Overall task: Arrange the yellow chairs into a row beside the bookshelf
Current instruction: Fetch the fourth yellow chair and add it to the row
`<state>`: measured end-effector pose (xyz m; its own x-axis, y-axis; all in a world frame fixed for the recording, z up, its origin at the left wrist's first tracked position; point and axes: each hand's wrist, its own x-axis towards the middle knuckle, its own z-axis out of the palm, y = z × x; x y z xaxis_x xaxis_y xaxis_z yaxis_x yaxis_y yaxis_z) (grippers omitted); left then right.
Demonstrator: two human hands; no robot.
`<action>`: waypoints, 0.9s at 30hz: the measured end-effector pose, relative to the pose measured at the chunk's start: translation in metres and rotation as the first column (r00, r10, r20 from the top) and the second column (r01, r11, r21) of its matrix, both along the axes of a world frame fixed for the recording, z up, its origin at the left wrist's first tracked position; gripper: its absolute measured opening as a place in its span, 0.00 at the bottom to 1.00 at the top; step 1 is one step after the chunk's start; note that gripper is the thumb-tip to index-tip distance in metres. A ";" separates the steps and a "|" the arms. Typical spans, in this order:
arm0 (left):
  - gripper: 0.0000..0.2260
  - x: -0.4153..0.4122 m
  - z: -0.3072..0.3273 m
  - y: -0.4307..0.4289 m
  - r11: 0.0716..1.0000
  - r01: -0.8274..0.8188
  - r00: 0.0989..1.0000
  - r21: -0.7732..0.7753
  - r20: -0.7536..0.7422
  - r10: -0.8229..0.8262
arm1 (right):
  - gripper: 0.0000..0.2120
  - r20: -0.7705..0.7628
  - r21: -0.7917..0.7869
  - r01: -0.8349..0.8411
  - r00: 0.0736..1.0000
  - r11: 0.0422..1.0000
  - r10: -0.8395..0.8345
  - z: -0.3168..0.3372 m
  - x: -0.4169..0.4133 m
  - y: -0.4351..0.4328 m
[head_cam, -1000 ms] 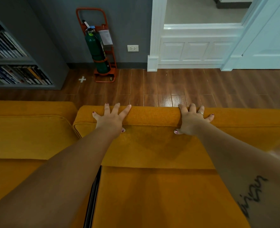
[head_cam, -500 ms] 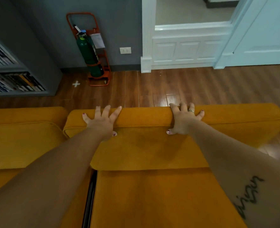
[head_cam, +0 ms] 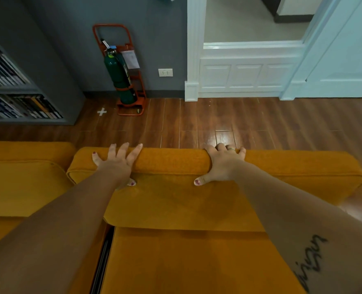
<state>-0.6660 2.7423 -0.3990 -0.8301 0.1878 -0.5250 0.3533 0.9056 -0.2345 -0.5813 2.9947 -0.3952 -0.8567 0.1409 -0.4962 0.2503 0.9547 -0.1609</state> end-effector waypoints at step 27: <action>0.46 -0.010 -0.003 -0.018 0.964 0.116 0.992 0.240 0.021 -0.124 | 0.49 -0.059 0.182 0.048 0.998 0.982 -0.038 -0.002 -0.003 -0.017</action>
